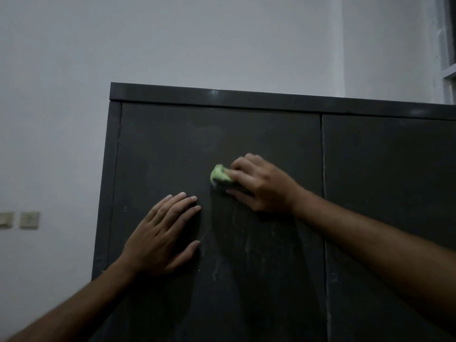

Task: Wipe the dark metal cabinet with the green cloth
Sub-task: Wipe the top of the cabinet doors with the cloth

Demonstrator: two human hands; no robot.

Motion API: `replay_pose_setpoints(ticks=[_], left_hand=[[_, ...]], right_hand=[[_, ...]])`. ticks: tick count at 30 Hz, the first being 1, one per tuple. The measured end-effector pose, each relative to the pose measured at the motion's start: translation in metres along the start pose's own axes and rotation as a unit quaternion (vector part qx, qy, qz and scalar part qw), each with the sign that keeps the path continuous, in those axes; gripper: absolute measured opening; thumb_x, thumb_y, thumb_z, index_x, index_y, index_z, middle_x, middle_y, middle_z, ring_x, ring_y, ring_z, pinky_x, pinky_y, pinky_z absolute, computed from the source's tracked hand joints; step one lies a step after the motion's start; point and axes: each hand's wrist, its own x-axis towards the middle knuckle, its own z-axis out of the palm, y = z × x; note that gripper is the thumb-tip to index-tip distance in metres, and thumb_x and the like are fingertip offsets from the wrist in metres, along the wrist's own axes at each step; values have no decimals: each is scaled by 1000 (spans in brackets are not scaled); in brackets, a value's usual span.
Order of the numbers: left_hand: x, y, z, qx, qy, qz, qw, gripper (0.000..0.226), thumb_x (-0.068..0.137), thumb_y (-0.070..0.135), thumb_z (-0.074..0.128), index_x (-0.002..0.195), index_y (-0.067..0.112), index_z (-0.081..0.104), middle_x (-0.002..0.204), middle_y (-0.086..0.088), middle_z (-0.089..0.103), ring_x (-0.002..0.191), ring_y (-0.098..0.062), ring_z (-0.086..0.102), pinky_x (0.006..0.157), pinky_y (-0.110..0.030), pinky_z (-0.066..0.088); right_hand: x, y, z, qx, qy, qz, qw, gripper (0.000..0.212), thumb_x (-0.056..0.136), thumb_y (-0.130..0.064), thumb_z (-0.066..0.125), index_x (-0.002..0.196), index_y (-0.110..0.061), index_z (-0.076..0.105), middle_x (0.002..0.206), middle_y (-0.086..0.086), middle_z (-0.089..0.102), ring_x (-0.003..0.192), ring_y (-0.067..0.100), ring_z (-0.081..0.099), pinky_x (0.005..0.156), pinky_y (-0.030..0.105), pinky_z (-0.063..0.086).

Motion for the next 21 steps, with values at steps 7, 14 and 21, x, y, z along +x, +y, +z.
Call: replay_pose_setpoints(ticks=[7,14,21], left_hand=[[1,3,1,1,18,-8,1000,64,91,52,56,138,7,55,146,-14,50,142,-28,39,121,-42,26],[-25,-16,-16,2,2,-31,1000,66,94,55,49,144,12,46,151,-12,43,145,-25,33,120,-40,26],[-50,-54,-25,18,-39,-22,999,73,95,63,40,150,14,37,157,-12,34,149,-27,25,124,-41,18]], right_hand=[[39,5,5,12,146,221,964,29,95,-27,59,105,-1,65,97,18,57,88,34,52,77,48,47],[40,27,-8,10,99,113,989,31,95,-27,61,106,1,66,99,20,59,87,34,54,78,48,49],[42,-48,28,49,9,11,999,34,97,-31,55,114,-3,64,103,16,58,88,29,53,78,44,49]])
